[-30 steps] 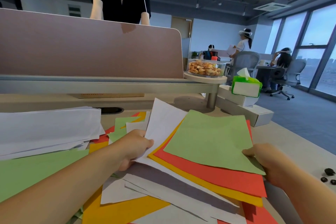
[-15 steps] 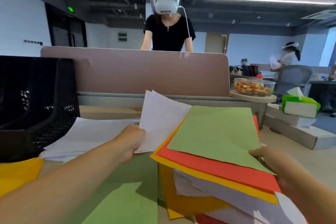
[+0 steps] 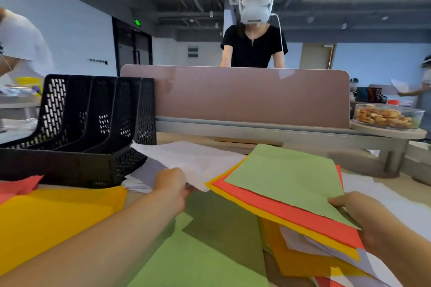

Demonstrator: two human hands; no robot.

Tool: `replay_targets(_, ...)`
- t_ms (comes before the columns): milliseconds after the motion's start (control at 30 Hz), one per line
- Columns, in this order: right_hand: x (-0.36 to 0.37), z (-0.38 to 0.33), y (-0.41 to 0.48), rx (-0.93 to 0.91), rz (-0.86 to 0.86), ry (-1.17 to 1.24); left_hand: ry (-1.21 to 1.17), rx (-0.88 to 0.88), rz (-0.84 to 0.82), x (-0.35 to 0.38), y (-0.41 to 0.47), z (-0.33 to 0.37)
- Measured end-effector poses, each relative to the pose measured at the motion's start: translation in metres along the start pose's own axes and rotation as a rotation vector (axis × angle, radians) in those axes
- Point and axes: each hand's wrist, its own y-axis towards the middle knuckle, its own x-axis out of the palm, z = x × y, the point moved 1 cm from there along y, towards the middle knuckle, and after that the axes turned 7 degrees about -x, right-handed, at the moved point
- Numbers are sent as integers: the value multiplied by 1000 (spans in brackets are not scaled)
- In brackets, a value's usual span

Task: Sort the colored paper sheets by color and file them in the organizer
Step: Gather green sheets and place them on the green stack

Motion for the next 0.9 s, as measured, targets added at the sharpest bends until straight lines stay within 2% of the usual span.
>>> replay_targets(167,6,4,5,14,-11,-33,56,-289,-132,6,1,-14)
replay_targets(333,2,8,11,-26,-61,-66,1,-259,-169,24,25,-20)
replay_targets(433,-7,12,10,-45,-81,-97,192,-281,-169,29,27,-30)
replay_targets(533,-16,12,4,-42,-117,-110,635,-179,-217,30,11,-29)
replay_targets(600,-19,8,-2,-60,-149,-132,797,-62,-292,31,-6,-22)
replay_targets(700,-18,-1,-15,-82,-184,-148,842,78,-440,32,-28,-12)
replay_targets(900,-1,-13,-42,-102,-270,-108,760,31,-386,-2,-55,6)
